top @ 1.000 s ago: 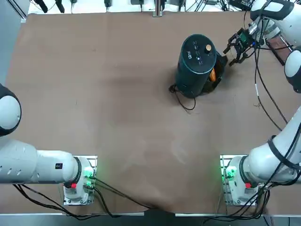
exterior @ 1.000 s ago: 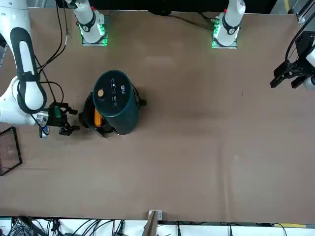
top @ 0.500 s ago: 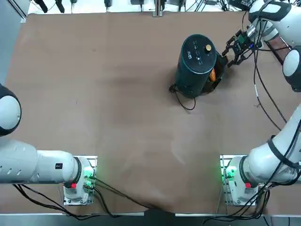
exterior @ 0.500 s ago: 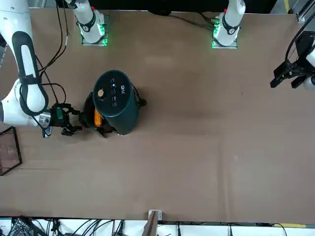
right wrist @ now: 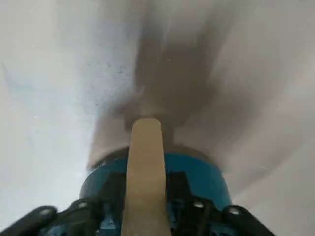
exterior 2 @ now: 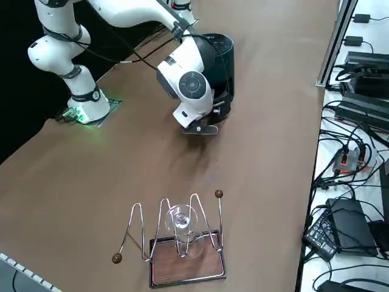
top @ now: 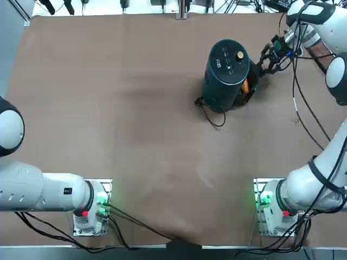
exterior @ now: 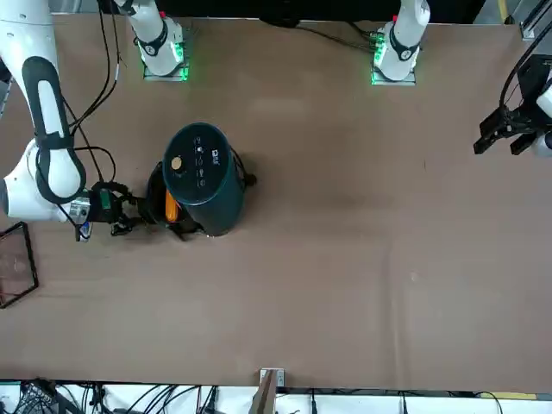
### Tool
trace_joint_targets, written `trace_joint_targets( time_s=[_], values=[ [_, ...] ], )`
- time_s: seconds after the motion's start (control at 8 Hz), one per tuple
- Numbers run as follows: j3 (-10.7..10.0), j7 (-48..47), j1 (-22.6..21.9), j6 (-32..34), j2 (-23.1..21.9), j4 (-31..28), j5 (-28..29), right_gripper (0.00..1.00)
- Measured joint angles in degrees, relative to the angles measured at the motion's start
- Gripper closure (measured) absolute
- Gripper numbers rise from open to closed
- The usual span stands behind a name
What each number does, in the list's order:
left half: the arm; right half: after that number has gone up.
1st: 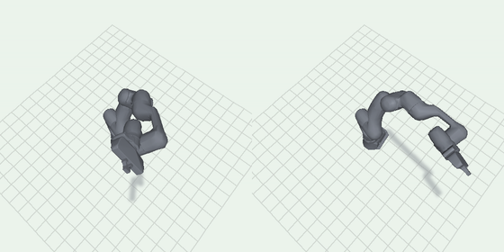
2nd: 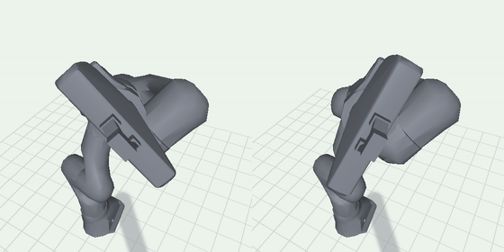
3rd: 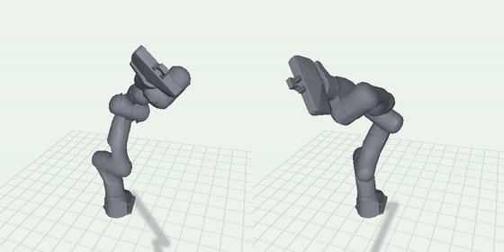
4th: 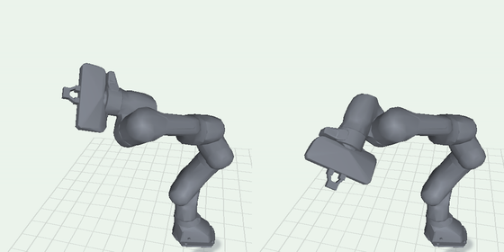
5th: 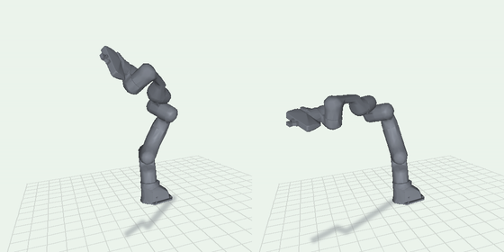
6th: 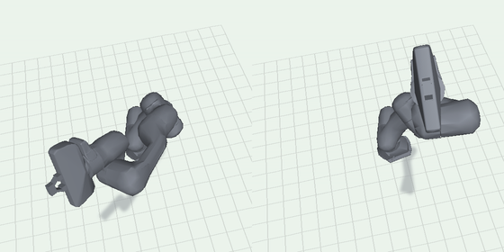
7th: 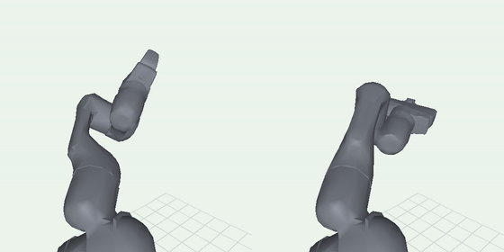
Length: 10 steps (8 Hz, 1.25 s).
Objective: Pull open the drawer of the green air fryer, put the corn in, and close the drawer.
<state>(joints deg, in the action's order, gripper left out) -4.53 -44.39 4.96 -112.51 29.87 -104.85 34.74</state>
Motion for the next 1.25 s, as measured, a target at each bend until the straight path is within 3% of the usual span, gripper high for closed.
trace_joint_targets(
  time_s=[1.25],
  values=[
    [0.16,-4.31,-2.89,-0.22,-1.94,-0.05,-0.02,0.55]
  ],
)
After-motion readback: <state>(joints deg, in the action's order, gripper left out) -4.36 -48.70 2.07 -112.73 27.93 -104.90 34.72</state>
